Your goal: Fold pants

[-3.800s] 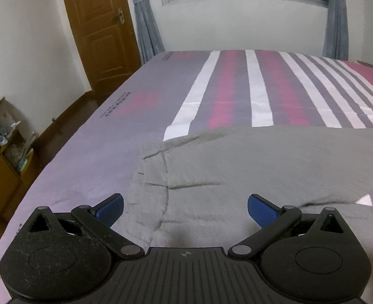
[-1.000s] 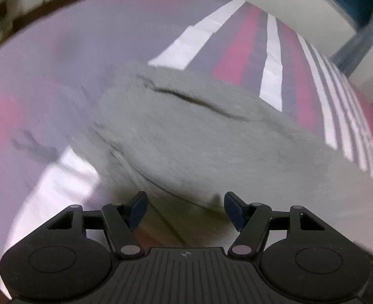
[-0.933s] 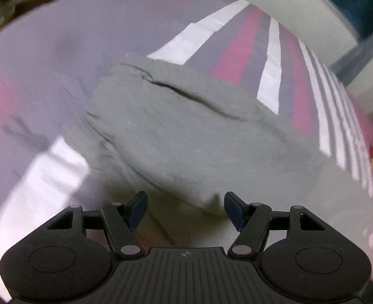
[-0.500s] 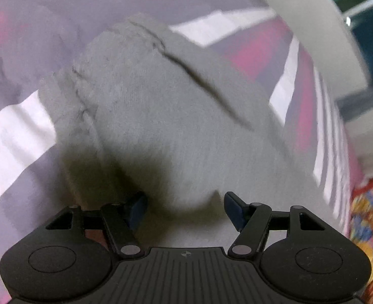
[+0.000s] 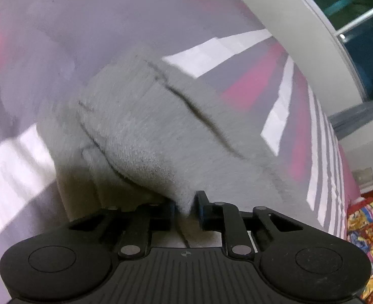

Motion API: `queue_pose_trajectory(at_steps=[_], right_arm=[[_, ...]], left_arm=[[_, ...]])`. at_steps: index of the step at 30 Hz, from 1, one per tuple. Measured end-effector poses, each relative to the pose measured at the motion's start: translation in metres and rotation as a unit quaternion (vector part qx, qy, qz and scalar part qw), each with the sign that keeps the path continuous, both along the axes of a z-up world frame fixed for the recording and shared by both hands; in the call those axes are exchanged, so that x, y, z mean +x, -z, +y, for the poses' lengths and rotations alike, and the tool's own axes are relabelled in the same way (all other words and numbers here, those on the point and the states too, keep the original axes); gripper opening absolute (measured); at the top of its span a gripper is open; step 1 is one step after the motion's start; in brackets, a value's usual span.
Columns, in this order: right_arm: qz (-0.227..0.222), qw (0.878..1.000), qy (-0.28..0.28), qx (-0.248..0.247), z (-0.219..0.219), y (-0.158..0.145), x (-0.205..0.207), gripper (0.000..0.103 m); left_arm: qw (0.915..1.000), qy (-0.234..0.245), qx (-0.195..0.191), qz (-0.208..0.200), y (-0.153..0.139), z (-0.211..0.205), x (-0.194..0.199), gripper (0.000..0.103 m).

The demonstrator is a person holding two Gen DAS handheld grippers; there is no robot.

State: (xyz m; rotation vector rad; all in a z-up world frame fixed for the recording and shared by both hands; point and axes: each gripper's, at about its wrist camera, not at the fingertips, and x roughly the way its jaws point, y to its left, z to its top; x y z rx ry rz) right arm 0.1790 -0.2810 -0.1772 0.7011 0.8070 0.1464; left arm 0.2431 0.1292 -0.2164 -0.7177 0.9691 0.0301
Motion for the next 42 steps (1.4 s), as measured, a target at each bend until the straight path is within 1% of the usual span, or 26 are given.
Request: queue_pose_trajectory(at_steps=[2,3,5,7,9,10,13,14,15,17,18,20,21,22,23,24,26,27,29,30,32,34,36,38,40,42], right_arm=[[-0.04,0.998,-0.031,-0.048,0.014,-0.026,-0.019,0.006],[-0.054,0.996,-0.042,-0.057,0.017,-0.038,-0.03,0.006],[-0.072,0.994,-0.059,-0.058,0.021,-0.057,-0.053,0.006],[-0.08,0.992,-0.082,-0.061,0.03,-0.065,-0.075,0.006],[-0.071,0.991,-0.096,-0.062,0.039,-0.057,-0.094,0.006],[-0.058,0.99,-0.108,-0.072,0.046,-0.045,-0.1,0.006],[-0.016,0.989,-0.109,-0.095,0.055,-0.012,-0.1,0.006],[-0.013,0.988,-0.111,-0.107,0.058,-0.008,-0.101,0.008],[-0.014,0.986,-0.114,-0.121,0.061,-0.005,-0.101,0.011],[-0.014,0.985,-0.118,-0.127,0.065,-0.009,-0.101,0.014],[-0.018,0.985,-0.118,-0.125,0.064,-0.013,-0.102,0.015],[-0.032,0.985,-0.116,-0.127,0.068,-0.021,-0.098,0.015],[-0.028,0.983,-0.118,-0.137,0.069,-0.019,-0.095,0.015],[-0.01,0.981,-0.125,-0.147,0.073,-0.013,-0.093,0.016],[0.001,0.982,-0.124,-0.145,0.073,-0.009,-0.089,0.017],[0.001,0.984,-0.12,-0.135,0.071,-0.011,-0.091,0.019],[-0.007,0.986,-0.117,-0.122,0.064,-0.018,-0.097,0.022],[-0.009,0.985,-0.116,-0.124,0.061,-0.021,-0.099,0.026],[-0.012,0.986,-0.114,-0.125,0.05,-0.024,-0.106,0.031],[-0.01,0.986,-0.106,-0.124,0.041,-0.024,-0.107,0.032],[0.001,0.989,-0.091,-0.115,0.024,-0.022,-0.105,0.032],[0.01,0.99,-0.073,-0.121,0.006,-0.02,-0.109,0.032],[0.012,0.99,-0.052,-0.129,-0.015,-0.021,-0.114,0.032],[0.018,0.991,-0.029,-0.13,-0.034,-0.019,-0.116,0.032],[0.026,0.993,0.004,-0.114,-0.056,-0.015,-0.114,0.033],[0.032,0.995,0.028,-0.095,-0.076,-0.01,-0.111,0.033]], left_arm=[[0.9997,0.014,0.01,-0.018,-0.019,0.01,-0.005,0.014],[0.9995,0.019,0.008,-0.026,-0.027,0.014,-0.008,0.014],[0.9984,0.032,0.014,-0.044,-0.043,0.021,-0.016,0.014],[0.9974,0.042,0.025,-0.054,-0.052,0.028,-0.029,0.014],[0.9966,0.047,0.042,-0.053,-0.049,0.034,-0.042,0.014],[0.9961,0.052,0.055,-0.046,-0.041,0.036,-0.046,0.014],[0.9956,0.057,0.074,-0.006,-0.002,0.042,-0.043,0.014],[0.9959,0.054,0.073,0.001,0.01,0.042,-0.041,0.015],[0.9966,0.048,0.066,0.0,0.015,0.043,-0.041,0.015],[0.9977,0.036,0.058,-0.004,0.012,0.045,-0.041,0.015],[0.9973,0.037,0.062,-0.013,0.004,0.045,-0.04,0.015],[0.9945,0.047,0.087,-0.034,-0.006,0.041,-0.039,0.015],[0.9931,0.054,0.101,-0.026,-0.006,0.038,-0.035,0.015],[0.9928,0.06,0.104,-0.01,0.0,0.038,-0.031,0.015],[0.9928,0.062,0.103,0.002,0.005,0.037,-0.03,0.015],[0.9931,0.058,0.101,-0.001,0.003,0.037,-0.032,0.015],[0.993,0.052,0.105,-0.009,-0.006,0.038,-0.043,0.02],[0.9926,0.047,0.111,-0.013,-0.012,0.039,-0.049,0.021],[0.9919,0.04,0.118,-0.026,-0.025,0.041,-0.065,0.021],[0.9913,0.04,0.122,-0.03,-0.033,0.037,-0.071,0.022],[0.99,0.058,0.123,-0.037,-0.039,0.032,-0.078,0.022],[0.9873,0.082,0.13,-0.039,-0.045,0.015,-0.078,0.022],[0.9851,0.108,0.128,-0.039,-0.041,-0.008,-0.07,0.022],[0.9816,0.128,0.138,-0.032,-0.033,-0.035,-0.06,0.022],[0.9798,0.142,0.14,-0.019,-0.02,-0.054,-0.053,0.022],[0.9765,0.144,0.159,-0.011,-0.009,-0.066,-0.047,0.022]])
